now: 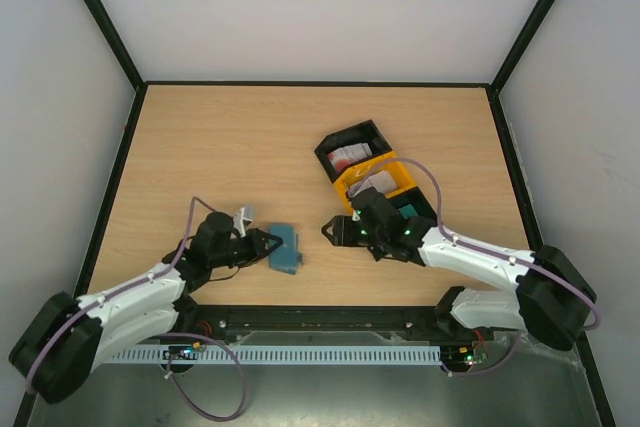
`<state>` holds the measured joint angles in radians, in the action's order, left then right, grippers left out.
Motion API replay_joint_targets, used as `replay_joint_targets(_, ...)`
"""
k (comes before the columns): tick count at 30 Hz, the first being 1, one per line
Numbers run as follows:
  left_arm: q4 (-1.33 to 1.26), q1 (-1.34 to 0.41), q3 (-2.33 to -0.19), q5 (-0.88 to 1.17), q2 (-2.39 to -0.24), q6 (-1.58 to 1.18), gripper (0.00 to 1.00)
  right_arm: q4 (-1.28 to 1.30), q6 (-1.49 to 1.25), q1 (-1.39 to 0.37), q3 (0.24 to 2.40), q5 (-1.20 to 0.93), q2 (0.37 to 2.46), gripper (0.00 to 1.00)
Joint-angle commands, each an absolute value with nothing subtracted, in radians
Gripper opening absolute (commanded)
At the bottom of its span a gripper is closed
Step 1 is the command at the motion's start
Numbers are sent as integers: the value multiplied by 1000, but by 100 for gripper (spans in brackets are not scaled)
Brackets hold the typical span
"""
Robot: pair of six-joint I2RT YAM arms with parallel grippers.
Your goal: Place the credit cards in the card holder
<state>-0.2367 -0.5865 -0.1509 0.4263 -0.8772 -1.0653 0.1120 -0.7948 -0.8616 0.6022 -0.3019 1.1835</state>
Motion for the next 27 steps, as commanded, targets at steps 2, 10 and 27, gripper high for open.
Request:
replay_joint_targets(2,-433,-669,-178,289,-1009,-1074,13,161,-791,-946,621,-249,1272,55)
replay_joint_targets(10,-222,-766,-240,180,-1054,-1020,41,185,-816,-1070,674,-167,1382,59)
replay_joint_targets(27,219,-856,-301,17,-957,-1041,59,361,-787,-1246,902,36,1612,60)
